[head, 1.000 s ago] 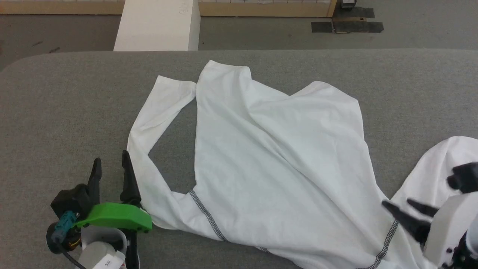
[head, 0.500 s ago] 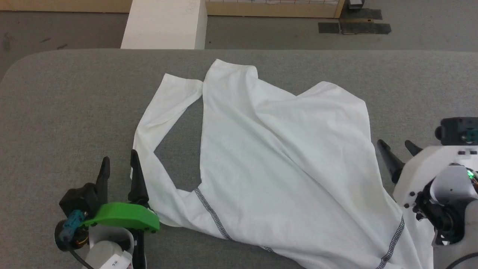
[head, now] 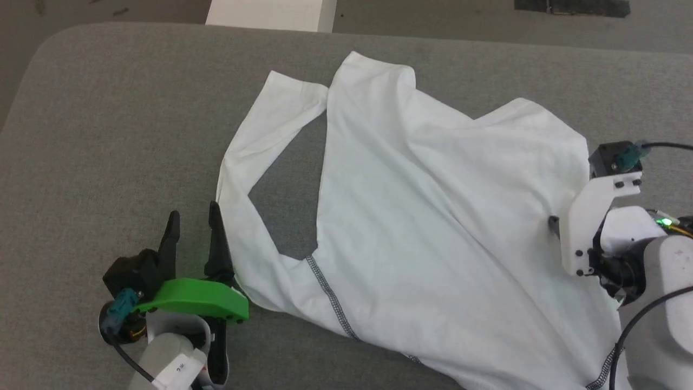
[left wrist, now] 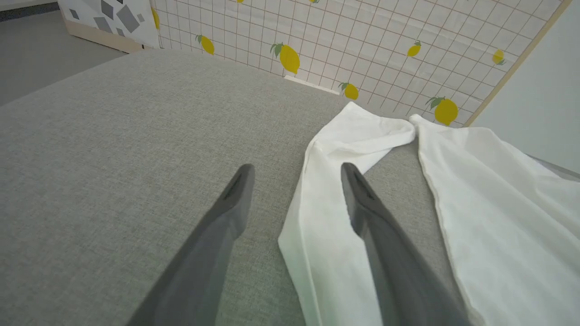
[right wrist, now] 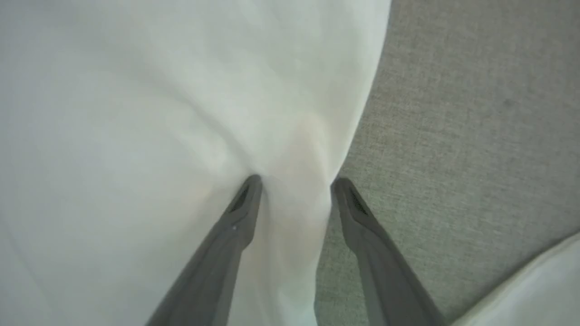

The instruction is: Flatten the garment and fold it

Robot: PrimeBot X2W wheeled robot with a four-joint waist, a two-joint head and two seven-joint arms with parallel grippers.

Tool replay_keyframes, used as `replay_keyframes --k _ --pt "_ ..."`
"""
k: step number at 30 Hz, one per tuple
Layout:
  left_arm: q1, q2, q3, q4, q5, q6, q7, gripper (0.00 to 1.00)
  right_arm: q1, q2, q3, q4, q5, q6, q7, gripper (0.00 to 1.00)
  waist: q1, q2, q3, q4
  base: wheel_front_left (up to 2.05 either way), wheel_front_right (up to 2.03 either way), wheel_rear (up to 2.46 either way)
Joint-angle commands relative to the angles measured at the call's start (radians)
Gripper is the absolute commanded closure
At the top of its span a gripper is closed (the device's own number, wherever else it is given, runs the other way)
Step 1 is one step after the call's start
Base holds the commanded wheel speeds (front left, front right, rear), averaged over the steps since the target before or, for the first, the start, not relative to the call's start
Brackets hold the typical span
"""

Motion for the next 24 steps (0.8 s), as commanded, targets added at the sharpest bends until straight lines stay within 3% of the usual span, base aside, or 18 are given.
replay_keyframes --k 1,9,14,18,19,20,24 --pt "-0.019 -0.003 0.006 -0.002 -0.002 -0.009 -0.005 0.0 -0.011 -0.014 0.011 0.024 0.014 -0.002 0.018 1.0 0.0 0.0 0.03 0.024 0.0 0.0 0.0" --pt "-0.047 -0.013 0.012 -0.008 0.011 -0.023 -0.005 0.0 -0.188 -0.019 -0.125 0.075 -0.006 -0.002 -0.055 1.0 0.0 0.0 0.064 0.048 0.0 0.0 0.0" --pt "-0.063 -0.021 0.013 -0.007 0.02 -0.031 -0.005 0.0 -0.341 -0.017 -0.208 0.135 -0.108 -0.002 -0.16 1.0 0.0 0.0 0.082 0.066 0.0 0.0 0.0" --pt "-0.065 -0.028 0.016 -0.002 0.024 -0.035 -0.005 0.0 -0.388 -0.017 -0.239 0.216 -0.188 -0.002 -0.15 1.0 0.0 0.0 0.082 0.076 0.0 0.0 0.0" --pt "-0.064 -0.029 0.018 0.0 0.025 -0.036 -0.005 0.0 -0.393 -0.015 -0.243 0.226 -0.196 -0.002 -0.148 0.91 0.0 0.0 0.08 0.077 0.0 0.0 0.0" --pt "-0.063 -0.03 0.02 0.001 0.026 -0.037 -0.005 0.0 -0.398 -0.012 -0.247 0.233 -0.201 -0.002 -0.154 0.0 0.0 0.0 0.078 0.078 0.0 0.0 0.0" --pt "-0.054 -0.033 0.029 0.007 0.031 -0.038 -0.005 0.0 -0.399 -0.004 -0.263 0.231 -0.172 -0.002 -0.223 0.0 0.0 0.0 0.057 0.071 0.0 0.0 0.0"
